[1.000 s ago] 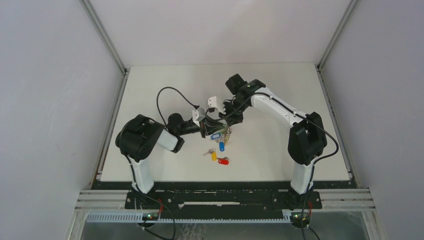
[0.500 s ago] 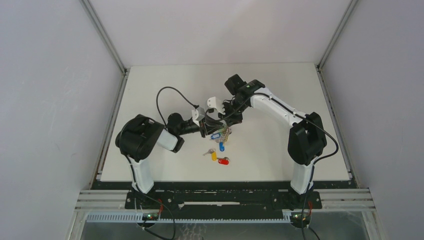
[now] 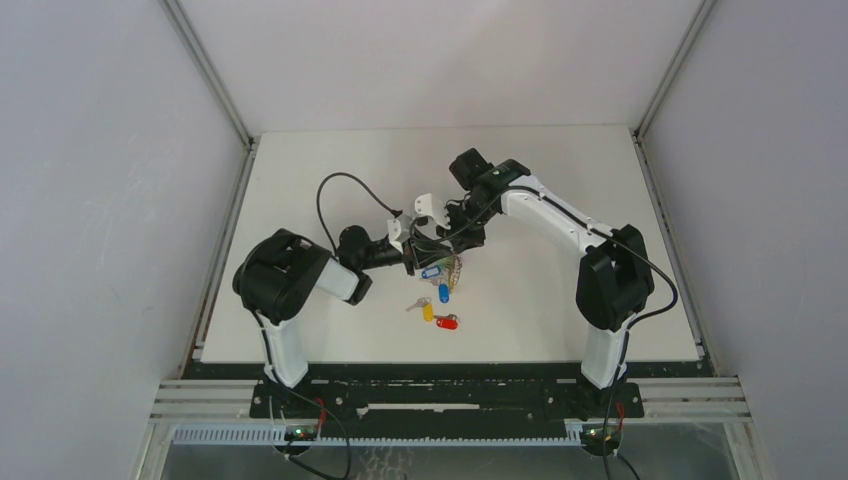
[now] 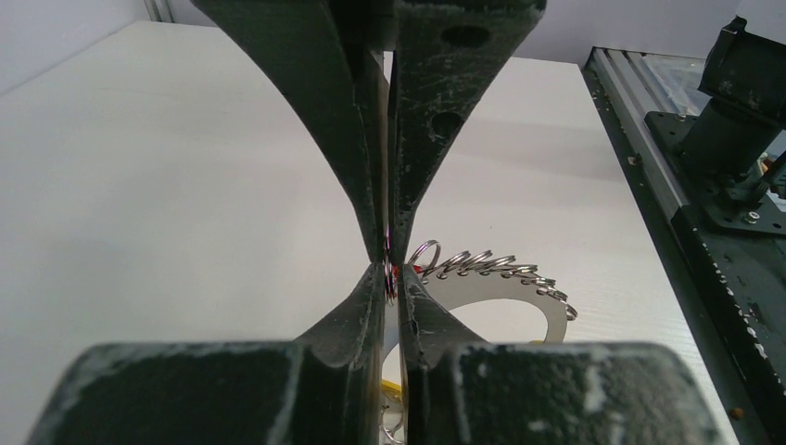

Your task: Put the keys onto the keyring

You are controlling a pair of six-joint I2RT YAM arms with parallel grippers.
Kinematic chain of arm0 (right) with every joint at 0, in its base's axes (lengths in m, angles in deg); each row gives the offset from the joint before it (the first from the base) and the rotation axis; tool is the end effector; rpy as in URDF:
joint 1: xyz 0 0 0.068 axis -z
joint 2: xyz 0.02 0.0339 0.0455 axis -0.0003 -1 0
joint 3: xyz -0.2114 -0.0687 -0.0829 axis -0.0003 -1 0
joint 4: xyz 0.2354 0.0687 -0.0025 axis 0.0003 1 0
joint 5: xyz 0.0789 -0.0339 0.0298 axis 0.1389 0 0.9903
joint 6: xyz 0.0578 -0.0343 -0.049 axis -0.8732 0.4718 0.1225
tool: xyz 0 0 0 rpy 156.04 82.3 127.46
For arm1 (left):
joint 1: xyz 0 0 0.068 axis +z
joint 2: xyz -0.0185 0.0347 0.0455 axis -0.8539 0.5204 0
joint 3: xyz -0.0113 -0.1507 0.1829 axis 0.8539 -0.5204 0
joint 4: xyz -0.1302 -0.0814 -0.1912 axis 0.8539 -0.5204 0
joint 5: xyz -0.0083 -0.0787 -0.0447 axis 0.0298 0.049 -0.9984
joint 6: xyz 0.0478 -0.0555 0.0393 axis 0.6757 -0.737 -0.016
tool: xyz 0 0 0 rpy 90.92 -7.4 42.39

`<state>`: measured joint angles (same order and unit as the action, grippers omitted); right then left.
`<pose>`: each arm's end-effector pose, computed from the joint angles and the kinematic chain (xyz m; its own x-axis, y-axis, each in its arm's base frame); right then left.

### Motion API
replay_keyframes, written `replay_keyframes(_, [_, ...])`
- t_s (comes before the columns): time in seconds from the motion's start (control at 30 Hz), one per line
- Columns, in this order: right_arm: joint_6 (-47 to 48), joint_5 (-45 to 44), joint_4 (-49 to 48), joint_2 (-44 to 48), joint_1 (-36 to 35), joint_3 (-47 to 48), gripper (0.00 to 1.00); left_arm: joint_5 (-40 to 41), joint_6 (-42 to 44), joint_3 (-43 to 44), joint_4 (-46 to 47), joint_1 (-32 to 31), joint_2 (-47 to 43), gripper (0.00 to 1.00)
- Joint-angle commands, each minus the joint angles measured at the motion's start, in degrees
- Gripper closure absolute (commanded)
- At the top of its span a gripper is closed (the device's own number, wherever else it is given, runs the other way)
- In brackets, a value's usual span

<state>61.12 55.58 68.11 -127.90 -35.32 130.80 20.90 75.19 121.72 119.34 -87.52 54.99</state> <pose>0.2741 0.2352 0.2080 0.0470 -0.8485 -0.5270 -0.9973 -0.0700 0.0236 0.2612 -0.2101 0.1462 -0.0399 -0.1043 -0.9937 0.9900 0.1304 -0.0534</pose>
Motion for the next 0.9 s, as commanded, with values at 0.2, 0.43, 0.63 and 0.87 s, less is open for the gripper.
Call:
replay_keyframes(0.2, [0.73,1.82,-1.91,3.84,-1.33,0.73,1.00,-1.09,-1.73,3.39,1.75,-0.98,1.91,0.91])
replay_keyframes(0.43, [0.33,-0.18,-2.08,3.57,-1.27,0.51,1.00,-0.63,-1.60,2.17,1.74,-0.38,1.06,0.90])
replay_keyframes(0.63, [0.03,-0.51,-2.34,3.55,-1.12,0.29,1.00,0.78,-1.19,0.41,1.74,0.76,-1.57,0.90])
replay_keyframes(0.87, [0.20,-0.01,-2.52,3.68,-1.25,0.20,1.00,0.70,-1.65,0.57,1.75,0.76,-1.74,0.89])
